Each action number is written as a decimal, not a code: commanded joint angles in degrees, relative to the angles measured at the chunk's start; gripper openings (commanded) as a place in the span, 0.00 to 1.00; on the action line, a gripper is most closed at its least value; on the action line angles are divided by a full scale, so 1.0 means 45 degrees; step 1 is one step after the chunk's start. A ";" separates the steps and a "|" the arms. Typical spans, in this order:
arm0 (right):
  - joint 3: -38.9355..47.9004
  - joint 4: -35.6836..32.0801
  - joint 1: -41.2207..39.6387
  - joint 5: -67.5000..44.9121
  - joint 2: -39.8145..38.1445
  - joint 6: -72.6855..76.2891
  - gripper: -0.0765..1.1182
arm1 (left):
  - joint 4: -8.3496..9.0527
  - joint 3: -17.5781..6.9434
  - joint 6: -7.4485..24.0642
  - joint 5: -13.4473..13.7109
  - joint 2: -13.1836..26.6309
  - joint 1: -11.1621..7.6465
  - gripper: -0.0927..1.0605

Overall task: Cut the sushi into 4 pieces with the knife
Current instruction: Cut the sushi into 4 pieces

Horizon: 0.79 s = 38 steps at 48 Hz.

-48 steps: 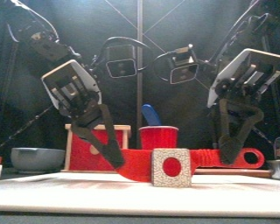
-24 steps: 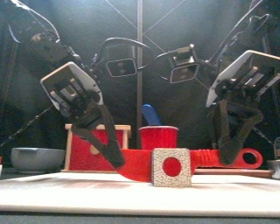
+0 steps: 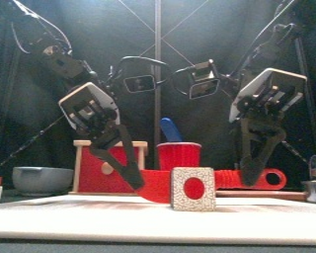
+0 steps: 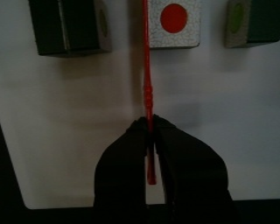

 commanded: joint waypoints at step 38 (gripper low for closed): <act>-0.0488 -0.0117 0.0059 0.1660 -0.2188 0.0059 0.22 | 0.0508 0.0078 0.0059 0.0469 -0.2187 -0.0195 0.31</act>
